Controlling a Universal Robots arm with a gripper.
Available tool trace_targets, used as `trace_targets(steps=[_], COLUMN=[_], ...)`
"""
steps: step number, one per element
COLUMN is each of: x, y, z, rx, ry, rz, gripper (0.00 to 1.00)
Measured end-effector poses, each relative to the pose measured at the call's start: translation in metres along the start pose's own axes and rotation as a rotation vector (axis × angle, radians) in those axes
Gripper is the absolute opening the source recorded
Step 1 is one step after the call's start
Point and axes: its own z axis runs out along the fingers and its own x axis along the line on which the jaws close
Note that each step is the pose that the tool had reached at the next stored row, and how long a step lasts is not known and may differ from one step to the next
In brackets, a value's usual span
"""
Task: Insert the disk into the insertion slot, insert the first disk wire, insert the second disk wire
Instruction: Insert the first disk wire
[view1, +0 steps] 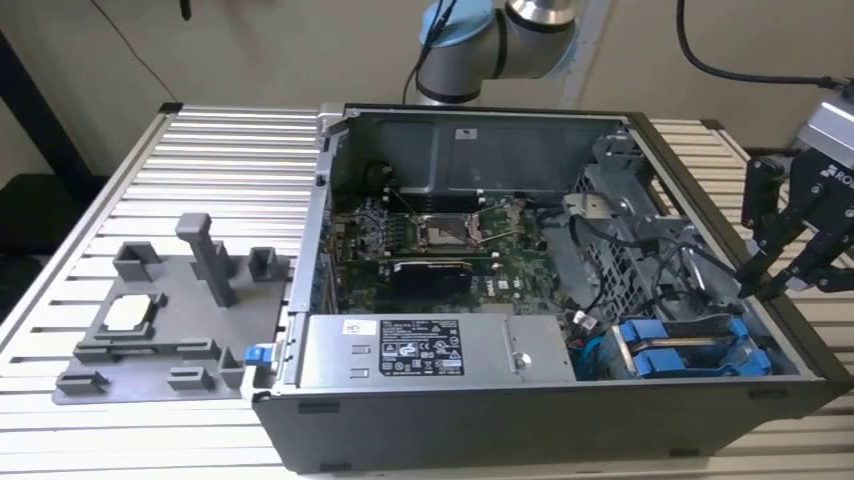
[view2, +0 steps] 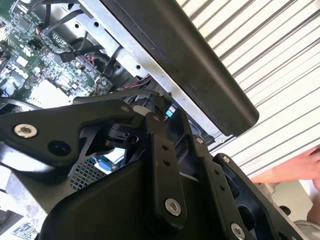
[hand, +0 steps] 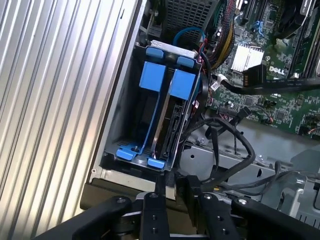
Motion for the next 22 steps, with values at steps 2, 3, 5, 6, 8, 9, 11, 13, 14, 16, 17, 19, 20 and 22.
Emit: trace_targets(steps=[2, 3, 5, 6, 8, 9, 11, 13, 14, 16, 17, 19, 20, 22], x=[0.0, 0.0, 0.0, 0.0, 0.0, 0.0, 0.0, 0.0, 0.0, 0.0, -0.0001, -0.0003, -0.0005, -0.0011], y=[0.0, 0.0, 0.0, 0.0, 0.0, 0.0, 0.0, 0.0, 0.0, 0.0, 0.0001, 0.0009, 0.0015, 0.0042], z=[0.0, 0.0, 0.0, 0.0, 0.0, 0.0, 0.0, 0.0, 0.0, 0.0, 0.0, 0.0001, 0.0001, 0.0002], rx=[0.0, 0.0, 0.0, 0.0, 0.0, 0.0, -0.0001, 0.0, 0.0, 0.0, -0.0001, -0.0001, -0.0001, -0.0001], ry=[0.0, 0.0001, 0.0001, 0.0001, 0.0001, 0.0002, 0.0002, 0.0002, 0.0002, 0.0002, 0.0002, 0.0001, 0.0002, 0.0001], rz=[0.0, 0.0, 0.0, 0.0, 0.0, 0.0, 0.0, 0.0, 0.0, 0.0, 0.0, 0.0, 0.0, 0.0], gripper=[0.29, 0.29, 0.29, 0.29, 0.27, 0.19, 0.19, 0.19, 0.19, 0.19, 0.19, 0.19, 0.19, 0.19])
